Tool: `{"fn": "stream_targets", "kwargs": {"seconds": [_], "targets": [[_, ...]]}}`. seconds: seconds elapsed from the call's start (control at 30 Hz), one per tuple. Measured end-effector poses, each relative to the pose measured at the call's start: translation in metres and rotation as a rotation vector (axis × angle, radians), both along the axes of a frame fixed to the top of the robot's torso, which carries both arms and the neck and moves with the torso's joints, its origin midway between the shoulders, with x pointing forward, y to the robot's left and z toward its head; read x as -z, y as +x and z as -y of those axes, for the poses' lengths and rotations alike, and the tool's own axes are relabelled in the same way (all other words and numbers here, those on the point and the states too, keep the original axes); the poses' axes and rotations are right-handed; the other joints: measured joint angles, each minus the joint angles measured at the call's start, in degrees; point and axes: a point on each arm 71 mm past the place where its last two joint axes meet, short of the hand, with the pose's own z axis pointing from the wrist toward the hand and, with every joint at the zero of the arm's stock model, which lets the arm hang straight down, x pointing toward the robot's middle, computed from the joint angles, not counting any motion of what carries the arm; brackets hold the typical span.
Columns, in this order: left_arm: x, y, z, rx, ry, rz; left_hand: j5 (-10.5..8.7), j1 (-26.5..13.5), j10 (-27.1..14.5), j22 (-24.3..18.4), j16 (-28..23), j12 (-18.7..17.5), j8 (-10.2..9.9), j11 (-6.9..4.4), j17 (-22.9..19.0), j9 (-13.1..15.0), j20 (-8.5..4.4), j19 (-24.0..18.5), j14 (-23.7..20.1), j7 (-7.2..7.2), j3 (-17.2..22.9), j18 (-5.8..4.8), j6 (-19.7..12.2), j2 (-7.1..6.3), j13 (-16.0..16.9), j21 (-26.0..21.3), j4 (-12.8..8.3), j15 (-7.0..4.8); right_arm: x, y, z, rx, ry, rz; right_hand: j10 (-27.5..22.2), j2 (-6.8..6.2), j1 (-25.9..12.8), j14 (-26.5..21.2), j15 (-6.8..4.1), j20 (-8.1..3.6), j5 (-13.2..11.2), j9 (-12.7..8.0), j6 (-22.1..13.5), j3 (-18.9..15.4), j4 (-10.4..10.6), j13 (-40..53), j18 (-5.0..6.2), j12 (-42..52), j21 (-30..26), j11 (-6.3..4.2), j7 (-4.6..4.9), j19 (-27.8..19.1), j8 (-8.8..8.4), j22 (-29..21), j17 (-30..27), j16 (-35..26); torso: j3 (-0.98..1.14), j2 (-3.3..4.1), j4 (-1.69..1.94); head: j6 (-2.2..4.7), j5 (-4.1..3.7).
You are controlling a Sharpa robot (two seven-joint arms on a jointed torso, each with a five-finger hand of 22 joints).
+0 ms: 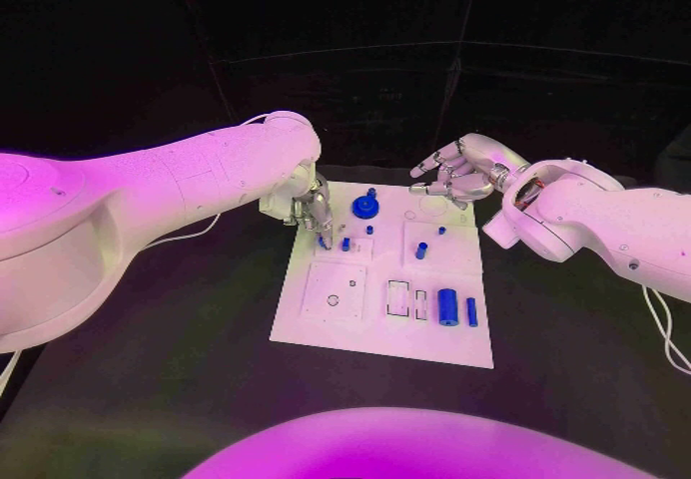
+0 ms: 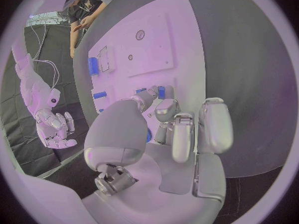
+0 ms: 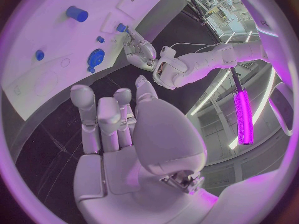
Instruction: Assemble the parts on the task board
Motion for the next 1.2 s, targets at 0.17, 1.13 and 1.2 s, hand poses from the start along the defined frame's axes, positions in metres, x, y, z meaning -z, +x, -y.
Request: {"fn": "stream_targets", "kwargs": {"seconds": [0.17, 1.13, 1.2], "targets": [[0.0004, -0.0003, 0.0016, 0.003, 0.000, 0.000, 0.09, 0.00, 0.05, 0.07, 0.00, 0.00, 0.00, 0.05, 0.00, 0.01, 0.00, 0.00, 0.00, -0.01, 0.00, 0.00, 0.02, 0.00, 0.00, 0.00, 0.00, 0.00, 0.0000, 0.0000, -0.0001, 0.000, 0.000, 0.000, 0.00, 0.00, 0.00, 0.00, 0.00, 0.00, 0.00, 0.00, 0.00, 0.00, 0.00, 0.00, 0.00, 0.00, 0.00, 0.00, 0.00, 0.00, 0.00, 0.00, 0.00, 0.00, 0.01, 0.00, 0.00, -0.04, 0.01], [0.0035, -0.0012, 0.0067, 0.005, -0.006, 0.000, 0.06, 0.00, 0.10, 0.13, 0.00, 0.00, -0.18, 0.10, 0.00, 0.03, 0.00, 0.00, 0.00, -0.08, -0.14, 0.00, 0.32, 0.00, 0.11, 0.00, -0.18, 0.00, 0.0001, 0.0005, -0.0019, -0.003, 0.001, 0.000, 0.00, 0.00, 0.00, 0.00, 0.00, 0.00, 0.00, 0.00, 0.00, 0.00, 0.00, 0.01, 0.00, 0.00, 0.00, 0.00, 0.00, 0.00, 0.00, 0.01, -0.01, 0.00, -0.01, -0.02, -0.01, -0.20, -0.18], [0.0037, -0.0012, 0.0068, 0.003, -0.007, 0.001, 0.03, 0.00, 0.10, 0.13, 0.00, 0.00, -0.18, 0.10, 0.00, 0.03, 0.00, 0.00, 0.00, 0.00, 0.26, 0.00, 0.40, 0.00, 0.11, 0.00, -0.57, 0.00, 0.0001, 0.0006, -0.0020, -0.003, 0.001, 0.001, 0.00, 0.00, 0.00, 0.00, 0.00, 0.00, 0.00, 0.00, 0.00, 0.00, 0.00, 0.01, 0.00, 0.00, 0.00, 0.00, 0.00, 0.00, 0.00, 0.01, -0.01, 0.00, -0.01, -0.02, 0.00, -0.25, -0.23]]}}
